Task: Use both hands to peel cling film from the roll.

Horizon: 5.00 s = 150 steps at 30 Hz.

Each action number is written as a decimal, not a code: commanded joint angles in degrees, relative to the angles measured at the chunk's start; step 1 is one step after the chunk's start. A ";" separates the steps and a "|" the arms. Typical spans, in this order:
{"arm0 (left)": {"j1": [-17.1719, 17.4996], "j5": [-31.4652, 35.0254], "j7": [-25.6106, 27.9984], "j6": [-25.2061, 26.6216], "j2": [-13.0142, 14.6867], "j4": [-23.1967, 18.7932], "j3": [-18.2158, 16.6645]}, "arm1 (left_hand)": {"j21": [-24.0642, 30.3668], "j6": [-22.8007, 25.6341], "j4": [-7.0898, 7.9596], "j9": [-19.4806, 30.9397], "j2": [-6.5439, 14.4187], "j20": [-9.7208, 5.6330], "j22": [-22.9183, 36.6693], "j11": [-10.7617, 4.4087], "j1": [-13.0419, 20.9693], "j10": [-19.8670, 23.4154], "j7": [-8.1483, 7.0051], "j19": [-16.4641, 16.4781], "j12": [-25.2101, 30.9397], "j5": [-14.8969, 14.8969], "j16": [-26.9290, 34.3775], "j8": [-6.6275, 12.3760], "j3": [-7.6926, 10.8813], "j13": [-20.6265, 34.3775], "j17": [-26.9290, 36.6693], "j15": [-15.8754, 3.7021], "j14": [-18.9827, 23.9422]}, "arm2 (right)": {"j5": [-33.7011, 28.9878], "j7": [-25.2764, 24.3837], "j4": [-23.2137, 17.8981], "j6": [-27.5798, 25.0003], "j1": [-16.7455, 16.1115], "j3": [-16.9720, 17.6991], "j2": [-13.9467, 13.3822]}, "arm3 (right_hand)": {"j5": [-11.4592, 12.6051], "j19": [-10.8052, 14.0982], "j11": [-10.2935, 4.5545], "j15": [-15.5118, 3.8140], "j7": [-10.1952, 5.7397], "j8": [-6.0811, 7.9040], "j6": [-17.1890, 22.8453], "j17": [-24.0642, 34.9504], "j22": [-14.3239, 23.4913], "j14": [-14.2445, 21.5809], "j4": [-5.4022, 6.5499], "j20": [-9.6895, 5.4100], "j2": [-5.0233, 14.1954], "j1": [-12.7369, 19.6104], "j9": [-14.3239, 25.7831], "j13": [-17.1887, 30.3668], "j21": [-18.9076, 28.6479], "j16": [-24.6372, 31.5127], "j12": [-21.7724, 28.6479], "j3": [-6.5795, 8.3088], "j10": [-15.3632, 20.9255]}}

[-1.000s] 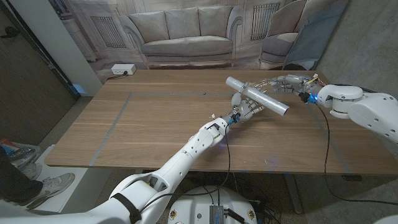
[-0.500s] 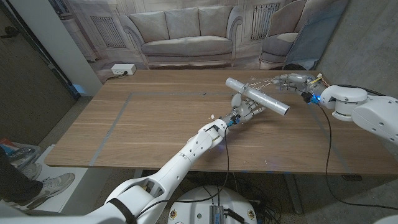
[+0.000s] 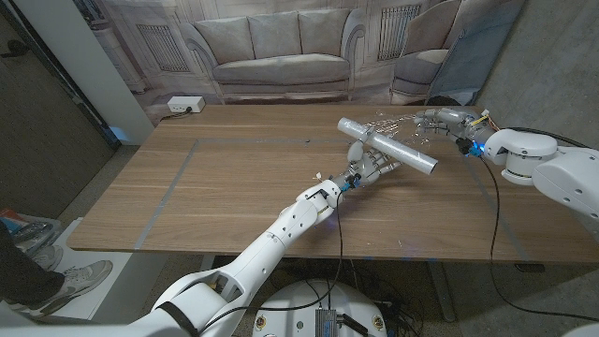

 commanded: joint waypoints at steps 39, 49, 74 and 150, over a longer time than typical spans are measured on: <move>2.01 -1.76 0.65 0.97 2.76 -4.20 0.93 | -0.27 -3.92 0.42 -0.52 0.27 -0.01 0.11 -2.00 -0.23 7.35 -1.19 0.15 0.78 -0.05 -0.52 -3.27 -0.98 0.38 -0.30 -0.45 1.29 | -0.94 -3.62 -2.55 -2.88 1.39 0.95 1.37 | -0.16 0.43 0.00 -0.49 0.14 0.24 0.19 0.13 0.19 0.69 0.11 -0.03 -0.42 0.65 -0.01 0.20 0.60 -0.02 -0.21 0.94 0.93; 3.01 -1.75 1.77 0.18 2.95 -5.47 1.00 | -0.14 3.95 -0.21 0.45 0.08 -0.02 0.11 0.33 0.71 0.04 1.23 0.66 -2.68 -0.07 -0.66 0.31 -0.99 0.18 -0.31 0.55 -0.11 | -0.98 -4.40 -2.14 -3.60 3.00 0.13 1.73 | -0.17 0.49 -0.06 -0.58 0.03 0.25 0.23 0.12 0.18 0.73 0.12 -0.22 -0.50 0.66 -0.04 0.21 0.71 -0.05 -0.14 1.10 1.31; 3.25 -1.80 0.52 -0.27 3.88 -6.19 1.68 | -0.23 -5.20 -0.10 0.17 -0.07 0.01 0.11 0.24 0.51 4.68 1.14 1.17 -2.64 0.04 -0.44 -3.83 -1.65 -1.25 -0.75 1.10 0.54 | -0.51 -6.61 -2.42 -4.72 3.56 0.63 2.14 | -0.21 0.21 -0.14 -0.78 0.10 0.38 0.25 0.10 0.16 0.77 0.15 -0.20 -0.67 0.68 0.16 0.22 0.82 -0.12 -0.26 1.49 1.56; 3.88 -3.44 -0.63 -0.63 5.36 -7.03 0.53 | -0.27 3.42 0.07 -0.20 0.34 0.00 0.11 -0.10 0.83 6.64 1.99 0.66 -3.32 -0.02 -0.08 -3.57 -2.67 -1.51 -0.90 -0.12 2.17 | -0.24 -15.10 0.09 -10.38 14.73 -5.09 5.88 | -0.38 -0.45 -0.49 -1.08 0.17 0.46 0.28 0.09 0.11 1.05 0.33 -0.39 -1.08 0.42 0.27 0.26 1.18 -0.13 -0.59 2.54 2.14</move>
